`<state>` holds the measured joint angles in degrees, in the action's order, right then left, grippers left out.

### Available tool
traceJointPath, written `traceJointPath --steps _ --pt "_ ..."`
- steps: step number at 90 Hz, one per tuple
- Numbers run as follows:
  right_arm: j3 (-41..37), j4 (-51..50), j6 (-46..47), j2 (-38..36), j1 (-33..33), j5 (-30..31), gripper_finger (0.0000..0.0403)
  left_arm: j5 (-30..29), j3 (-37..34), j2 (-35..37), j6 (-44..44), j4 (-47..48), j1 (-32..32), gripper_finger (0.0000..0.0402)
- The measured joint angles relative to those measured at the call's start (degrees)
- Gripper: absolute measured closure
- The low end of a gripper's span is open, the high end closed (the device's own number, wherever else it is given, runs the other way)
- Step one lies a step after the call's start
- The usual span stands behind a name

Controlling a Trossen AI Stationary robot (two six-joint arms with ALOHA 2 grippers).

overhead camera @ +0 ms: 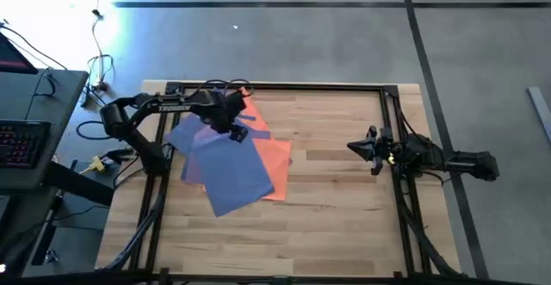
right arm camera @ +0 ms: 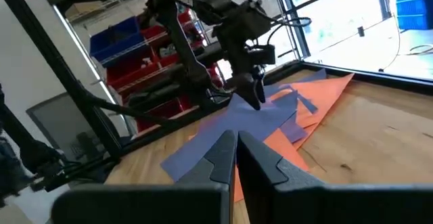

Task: Organize paper
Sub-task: Put the blue colored paper to the top right of the table

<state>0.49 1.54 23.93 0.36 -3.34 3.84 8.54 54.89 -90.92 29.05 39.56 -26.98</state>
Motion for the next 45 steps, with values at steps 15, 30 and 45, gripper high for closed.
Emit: traceJointPath --steps 15,30,45 --pt "0.01 0.01 0.01 0.0 0.0 0.0 0.0403 6.18 0.02 1.91 -9.01 -3.5 10.13 0.0196" --pt "-0.01 -0.01 0.02 0.0 -0.01 0.0 0.0403 5.51 0.0 1.61 -15.65 -2.75 23.26 0.0226" --pt "0.01 0.01 0.02 0.0 0.0 0.0 0.0403 -2.13 0.0 1.84 4.43 1.23 28.06 0.0233"
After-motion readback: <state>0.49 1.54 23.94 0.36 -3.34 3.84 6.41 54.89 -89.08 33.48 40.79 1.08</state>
